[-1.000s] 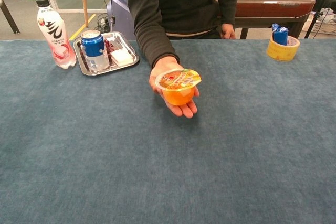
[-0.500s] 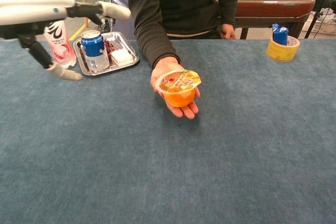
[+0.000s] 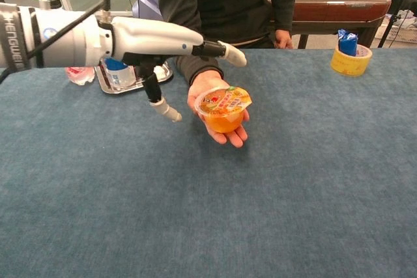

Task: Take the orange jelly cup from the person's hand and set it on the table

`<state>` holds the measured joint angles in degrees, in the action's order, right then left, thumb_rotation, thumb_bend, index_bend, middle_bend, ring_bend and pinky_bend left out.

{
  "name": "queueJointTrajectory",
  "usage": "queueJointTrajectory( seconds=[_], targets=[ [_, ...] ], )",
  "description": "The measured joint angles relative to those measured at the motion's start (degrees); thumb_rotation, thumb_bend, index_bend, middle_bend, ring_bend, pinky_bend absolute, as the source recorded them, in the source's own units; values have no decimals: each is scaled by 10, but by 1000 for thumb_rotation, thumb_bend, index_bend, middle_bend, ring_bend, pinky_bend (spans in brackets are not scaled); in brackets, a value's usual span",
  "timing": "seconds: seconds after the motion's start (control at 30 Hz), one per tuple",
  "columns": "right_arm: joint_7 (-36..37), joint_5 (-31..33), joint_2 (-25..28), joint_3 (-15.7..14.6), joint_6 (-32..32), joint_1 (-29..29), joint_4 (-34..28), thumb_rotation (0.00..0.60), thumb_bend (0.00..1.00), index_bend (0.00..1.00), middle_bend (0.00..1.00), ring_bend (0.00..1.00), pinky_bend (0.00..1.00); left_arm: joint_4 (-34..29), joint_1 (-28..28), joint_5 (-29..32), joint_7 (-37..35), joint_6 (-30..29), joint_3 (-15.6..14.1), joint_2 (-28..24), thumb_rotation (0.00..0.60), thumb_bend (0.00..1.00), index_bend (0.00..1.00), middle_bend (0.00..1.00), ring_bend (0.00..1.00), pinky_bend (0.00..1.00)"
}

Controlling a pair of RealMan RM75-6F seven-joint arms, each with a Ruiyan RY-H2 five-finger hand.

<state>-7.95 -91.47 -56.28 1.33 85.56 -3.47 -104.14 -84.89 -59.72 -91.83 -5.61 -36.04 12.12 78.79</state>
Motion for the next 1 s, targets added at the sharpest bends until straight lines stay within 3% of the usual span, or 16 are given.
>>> queueJointTrajectory(
  seconds=[0.4, 0.73, 0.9, 1.0],
  targets=[
    [17, 9, -2, 0, -2, 2, 15, 600, 301, 198, 135, 0, 75, 68, -85, 86, 56, 92, 14, 59, 600, 167, 0, 0, 0, 90],
    [28, 8, 0, -4, 7, 10, 23, 600, 301, 198, 135, 0, 75, 103, -115, 138, 92, 103, 5, 99, 600, 167, 0, 0, 0, 99],
    [31, 8, 0, -5, 6, 11, 25, 600, 301, 198, 135, 0, 75, 119, -117, 147, 96, 90, -1, 114, 600, 167, 61, 0, 11, 231],
    [31, 7, 0, -5, 7, 11, 26, 600, 300, 198, 135, 0, 75, 131, -117, 148, 91, 81, -3, 123, 600, 167, 132, 0, 85, 340]
  ],
)
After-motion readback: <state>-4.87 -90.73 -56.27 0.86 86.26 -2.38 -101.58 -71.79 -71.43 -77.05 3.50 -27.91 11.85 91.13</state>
